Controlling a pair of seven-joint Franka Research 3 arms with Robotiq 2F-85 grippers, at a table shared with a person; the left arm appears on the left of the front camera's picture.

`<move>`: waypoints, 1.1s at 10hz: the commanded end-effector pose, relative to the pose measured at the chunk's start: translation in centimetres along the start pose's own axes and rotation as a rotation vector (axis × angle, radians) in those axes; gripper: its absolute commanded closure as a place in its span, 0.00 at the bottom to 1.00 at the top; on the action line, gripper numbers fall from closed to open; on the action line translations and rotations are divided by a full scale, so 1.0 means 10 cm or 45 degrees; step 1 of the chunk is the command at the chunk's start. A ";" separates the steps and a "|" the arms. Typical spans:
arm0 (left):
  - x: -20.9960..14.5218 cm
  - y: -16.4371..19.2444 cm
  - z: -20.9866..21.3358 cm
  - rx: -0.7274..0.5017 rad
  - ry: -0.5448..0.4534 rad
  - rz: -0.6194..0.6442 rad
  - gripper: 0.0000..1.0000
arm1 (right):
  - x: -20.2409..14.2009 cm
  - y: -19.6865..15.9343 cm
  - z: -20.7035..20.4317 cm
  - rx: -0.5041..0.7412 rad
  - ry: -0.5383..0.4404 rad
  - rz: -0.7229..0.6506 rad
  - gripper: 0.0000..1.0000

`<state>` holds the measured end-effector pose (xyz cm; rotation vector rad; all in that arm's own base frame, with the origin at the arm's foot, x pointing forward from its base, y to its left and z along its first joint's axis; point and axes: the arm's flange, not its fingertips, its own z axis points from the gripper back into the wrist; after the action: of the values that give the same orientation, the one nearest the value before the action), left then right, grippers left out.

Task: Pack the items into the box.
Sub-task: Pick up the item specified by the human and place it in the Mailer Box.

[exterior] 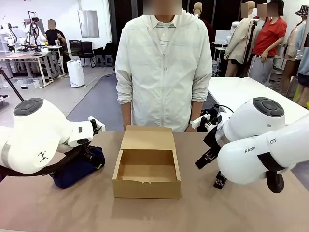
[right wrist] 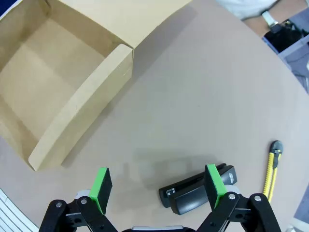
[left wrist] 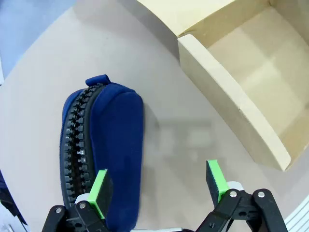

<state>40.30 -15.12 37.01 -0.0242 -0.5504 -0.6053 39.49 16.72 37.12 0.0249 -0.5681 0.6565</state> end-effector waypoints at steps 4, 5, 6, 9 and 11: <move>0.00 0.00 0.00 0.000 -0.001 -0.001 0.00 | 0.00 0.00 0.00 0.000 0.000 -0.001 0.00; 0.00 0.00 0.00 0.000 -0.001 -0.001 0.00 | 0.00 0.00 0.00 0.000 0.000 -0.001 0.00; 0.00 0.00 0.00 0.000 -0.001 -0.001 0.00 | 0.00 0.00 0.00 0.000 0.000 -0.001 0.00; 0.00 0.00 0.00 0.000 0.000 0.000 0.00 | 0.00 0.00 0.00 0.000 0.000 0.000 0.00; 0.15 0.06 0.44 -0.177 0.032 0.084 0.00 | 0.13 -0.28 0.49 0.262 0.034 -0.201 0.00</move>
<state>40.01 -15.68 38.58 -0.0679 -0.5340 -0.5914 39.18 17.02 38.53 0.1340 -0.5138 0.6166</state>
